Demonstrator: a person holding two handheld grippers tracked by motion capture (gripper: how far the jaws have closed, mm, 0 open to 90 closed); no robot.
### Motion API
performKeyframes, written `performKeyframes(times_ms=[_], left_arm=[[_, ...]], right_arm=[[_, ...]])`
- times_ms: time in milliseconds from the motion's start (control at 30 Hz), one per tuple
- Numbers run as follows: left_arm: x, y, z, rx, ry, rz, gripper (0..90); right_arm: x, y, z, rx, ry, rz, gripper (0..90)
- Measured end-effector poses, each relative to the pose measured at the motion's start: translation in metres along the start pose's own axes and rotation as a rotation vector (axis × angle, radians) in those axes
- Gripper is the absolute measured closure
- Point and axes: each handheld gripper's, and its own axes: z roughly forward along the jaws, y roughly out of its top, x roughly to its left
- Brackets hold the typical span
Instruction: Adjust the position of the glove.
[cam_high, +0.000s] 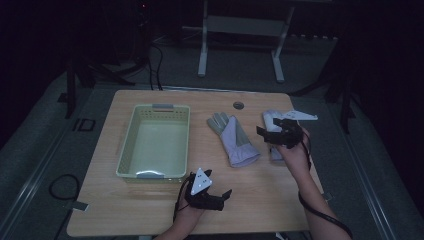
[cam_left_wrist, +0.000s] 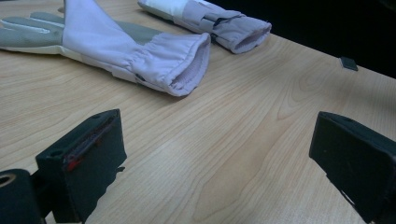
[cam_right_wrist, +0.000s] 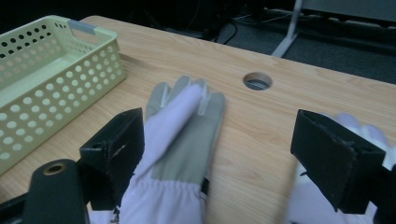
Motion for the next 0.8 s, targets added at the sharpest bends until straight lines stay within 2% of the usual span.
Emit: performKeyframes(times_ms=[300,433,567,600,800], left_arm=[[-0.001,0.0,0.0,0.0,-0.004,0.004,3.7],[-0.001,0.0,0.0,0.001,-0.005,0.007,3.7],[-0.001,0.0,0.0,0.001,-0.006,0.008,3.7],[-0.001,0.0,0.0,0.002,-0.005,0.011,3.7],[-0.001,0.0,0.0,0.001,-0.008,0.01,3.8]], right_arm=[[0.01,0.005,0.035,0.048,0.026,-0.025,21.0],[0.014,0.004,0.048,0.065,0.044,-0.013,21.4],[0.016,0.0,0.06,0.084,0.056,-0.001,22.3],[0.019,-0.004,0.07,0.107,0.062,-0.002,22.3],[0.023,-0.014,0.092,0.156,0.071,-0.001,24.8]])
